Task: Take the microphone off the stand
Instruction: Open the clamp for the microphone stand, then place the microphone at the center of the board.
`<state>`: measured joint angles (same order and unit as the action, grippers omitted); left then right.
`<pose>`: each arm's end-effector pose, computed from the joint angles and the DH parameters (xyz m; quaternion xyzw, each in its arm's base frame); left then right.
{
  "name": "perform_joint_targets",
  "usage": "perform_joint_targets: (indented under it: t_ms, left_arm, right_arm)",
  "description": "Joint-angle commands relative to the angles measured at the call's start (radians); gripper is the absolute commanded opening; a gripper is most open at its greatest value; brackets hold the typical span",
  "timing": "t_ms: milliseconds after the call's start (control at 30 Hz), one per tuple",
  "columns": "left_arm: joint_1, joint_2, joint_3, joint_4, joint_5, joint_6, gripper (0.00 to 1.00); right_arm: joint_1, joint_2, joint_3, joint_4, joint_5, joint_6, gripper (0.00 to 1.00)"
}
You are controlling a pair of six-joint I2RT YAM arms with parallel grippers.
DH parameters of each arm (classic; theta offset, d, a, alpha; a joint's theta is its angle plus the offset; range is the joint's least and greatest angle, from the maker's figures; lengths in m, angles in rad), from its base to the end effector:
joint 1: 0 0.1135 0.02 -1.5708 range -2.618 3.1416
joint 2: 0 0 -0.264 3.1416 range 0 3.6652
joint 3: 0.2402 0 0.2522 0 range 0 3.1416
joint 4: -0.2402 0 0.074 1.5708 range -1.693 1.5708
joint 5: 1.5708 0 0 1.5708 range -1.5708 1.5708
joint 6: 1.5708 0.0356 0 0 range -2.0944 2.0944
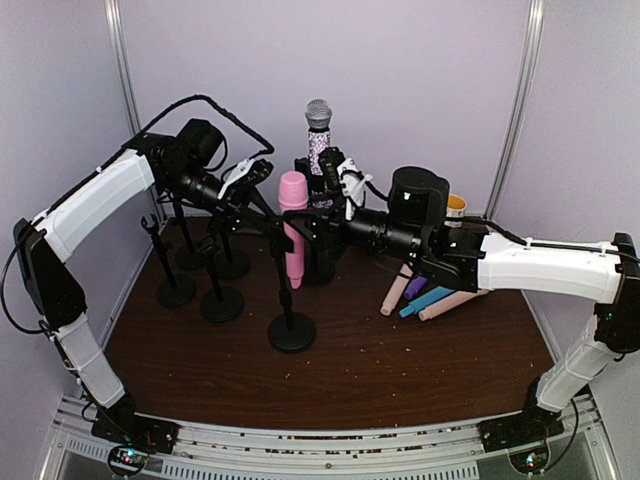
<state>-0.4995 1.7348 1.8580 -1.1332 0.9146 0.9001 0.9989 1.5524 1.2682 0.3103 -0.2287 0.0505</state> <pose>0.2935 -0.1923 0.3825 0.6488 0.5809 -0.3664 0.3278 0.1966 0.3203 0.3692 -0.3893 0.5794 0.4254 0.5760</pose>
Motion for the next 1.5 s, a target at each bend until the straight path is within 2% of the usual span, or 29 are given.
perform_joint_targets:
  t_ms: [0, 67, 233, 433, 467, 533, 567, 633, 700, 767, 967, 1067, 1167, 1333, 1467]
  left_arm:
    - [-0.006, 0.009, 0.035, -0.009, 0.023, 0.032, 0.16]
    - [-0.006, 0.011, 0.035, -0.016, 0.02, 0.036, 0.0]
    - [-0.006, 0.014, 0.04, -0.017, 0.007, 0.024, 0.0]
    - [-0.006, 0.024, 0.073, -0.016, -0.018, -0.002, 0.0]
    - [-0.008, 0.025, 0.077, -0.017, -0.024, -0.009, 0.07]
    - [-0.009, 0.025, 0.084, -0.017, -0.039, -0.028, 0.37]
    - [-0.009, 0.024, 0.086, -0.017, -0.05, -0.041, 0.47]
    - [-0.01, 0.023, 0.089, -0.017, -0.064, -0.052, 0.62]
    - [-0.009, 0.016, 0.087, -0.016, -0.068, -0.06, 0.71]
    - [-0.01, 0.008, 0.084, -0.017, -0.068, -0.072, 0.96]
    - [-0.009, -0.038, 0.069, -0.012, -0.099, -0.135, 0.98]
    - [-0.008, -0.065, 0.071, -0.011, -0.152, -0.183, 0.97]
    - [-0.006, -0.112, 0.035, 0.0, -0.171, -0.212, 0.98]
    - [-0.004, -0.188, -0.032, 0.062, -0.248, -0.286, 0.98]
    - [0.007, -0.2, -0.019, 0.043, -0.299, -0.315, 0.98]
  right_arm:
    - [-0.008, -0.053, 0.004, 0.056, -0.012, -0.003, 0.0]
    - [-0.009, -0.056, 0.008, 0.048, -0.016, -0.007, 0.0]
    - [-0.016, -0.085, 0.026, 0.009, -0.014, -0.019, 0.0]
    - [-0.04, -0.204, 0.024, -0.03, 0.055, -0.012, 0.0]
    - [-0.046, -0.228, 0.022, -0.043, 0.077, -0.002, 0.0]
    - [-0.064, -0.272, 0.017, -0.083, 0.14, 0.038, 0.0]
    - [-0.076, -0.289, 0.016, -0.114, 0.171, 0.068, 0.0]
    - [-0.107, -0.316, 0.004, -0.174, 0.23, 0.133, 0.0]
    - [-0.139, -0.334, -0.025, -0.221, 0.276, 0.195, 0.0]
    - [-0.166, -0.343, -0.056, -0.269, 0.342, 0.253, 0.0]
    - [-0.315, -0.301, -0.134, -0.42, 0.459, 0.469, 0.0]
    - [-0.402, -0.239, -0.161, -0.471, 0.428, 0.564, 0.0]
    - [-0.455, -0.153, -0.164, -0.45, 0.356, 0.618, 0.0]
    - [-0.488, 0.068, -0.012, -0.47, 0.247, 0.666, 0.0]
    - [-0.488, 0.271, 0.146, -0.544, 0.282, 0.706, 0.0]
